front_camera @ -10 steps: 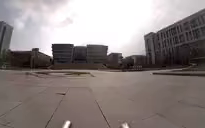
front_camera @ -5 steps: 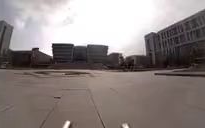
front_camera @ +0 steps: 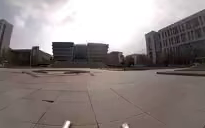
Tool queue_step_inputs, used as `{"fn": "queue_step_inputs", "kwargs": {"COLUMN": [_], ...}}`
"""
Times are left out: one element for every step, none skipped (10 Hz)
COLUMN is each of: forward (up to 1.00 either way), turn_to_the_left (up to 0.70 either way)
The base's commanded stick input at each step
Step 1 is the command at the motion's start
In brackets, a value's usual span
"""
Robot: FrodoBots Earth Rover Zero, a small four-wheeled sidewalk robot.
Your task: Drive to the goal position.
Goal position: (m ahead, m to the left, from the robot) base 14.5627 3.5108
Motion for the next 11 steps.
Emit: {"fn": "queue_step_inputs", "kwargs": {"forward": [0.7,0.7,0.7,0.7,0.7,0.7,0.7,0.7,0.7,0.7,0.7], "turn_to_the_left": [0.0,0.0,0.0,0.0,0.0,0.0,0.0,0.0,0.0,0.0,0.0]}}
